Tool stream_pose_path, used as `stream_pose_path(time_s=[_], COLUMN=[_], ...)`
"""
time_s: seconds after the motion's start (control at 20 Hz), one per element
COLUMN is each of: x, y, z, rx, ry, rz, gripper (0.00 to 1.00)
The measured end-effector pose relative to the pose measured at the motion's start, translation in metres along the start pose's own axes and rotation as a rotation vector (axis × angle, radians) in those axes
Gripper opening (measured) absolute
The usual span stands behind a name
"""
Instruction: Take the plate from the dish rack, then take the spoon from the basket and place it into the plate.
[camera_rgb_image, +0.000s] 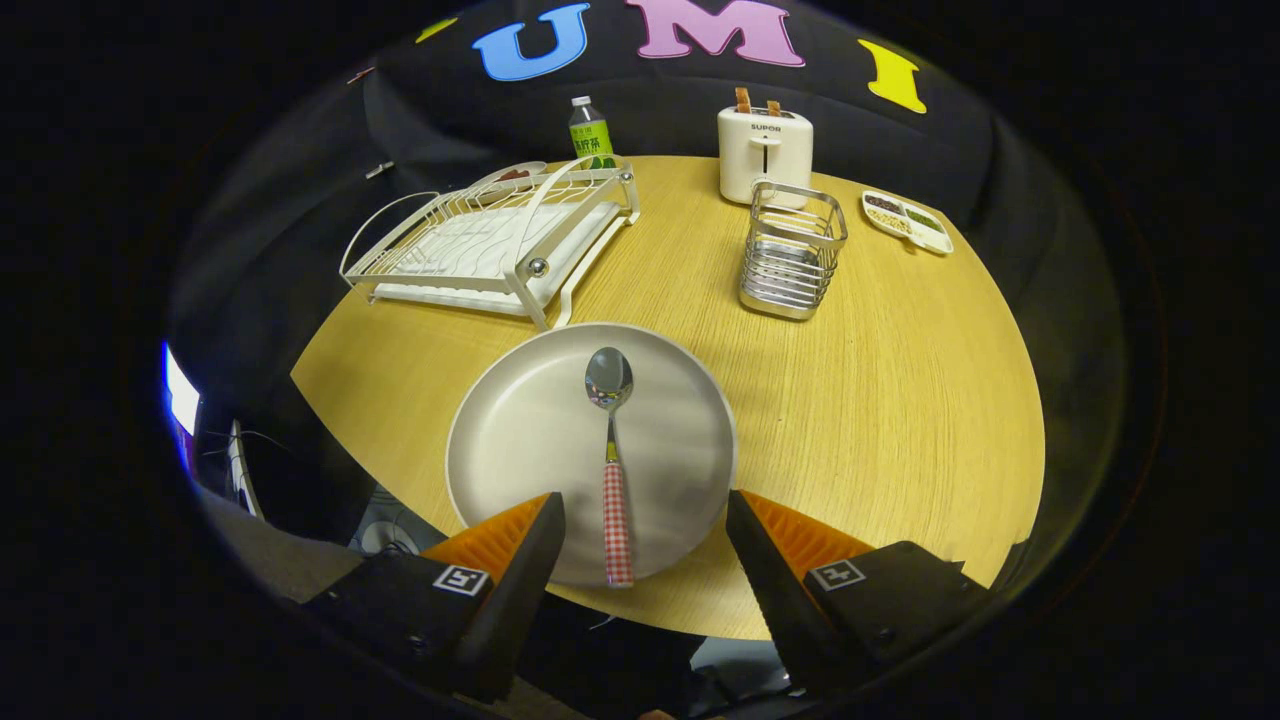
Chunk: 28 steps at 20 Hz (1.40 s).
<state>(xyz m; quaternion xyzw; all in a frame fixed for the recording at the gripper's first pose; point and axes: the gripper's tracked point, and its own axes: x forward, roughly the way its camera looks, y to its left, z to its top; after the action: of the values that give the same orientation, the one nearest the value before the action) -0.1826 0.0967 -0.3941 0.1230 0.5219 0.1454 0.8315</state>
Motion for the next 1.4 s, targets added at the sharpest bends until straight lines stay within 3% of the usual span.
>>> stream_pose_path(time_s=[0.2, 0.5, 0.95, 1.4], x=[-0.011, -0.062, -0.204, -0.327], y=[-0.007, -0.026, -0.030, -0.017], z=[0.023, 0.115, 0.278, 0.339], rx=[0.008, -0.021, -0.104, -0.134], ry=[-0.061, -0.302, -0.740, -1.056], rz=[-0.028, -0.110, -0.217, -0.260], gripper=[1.00, 0.99, 0.99, 0.98])
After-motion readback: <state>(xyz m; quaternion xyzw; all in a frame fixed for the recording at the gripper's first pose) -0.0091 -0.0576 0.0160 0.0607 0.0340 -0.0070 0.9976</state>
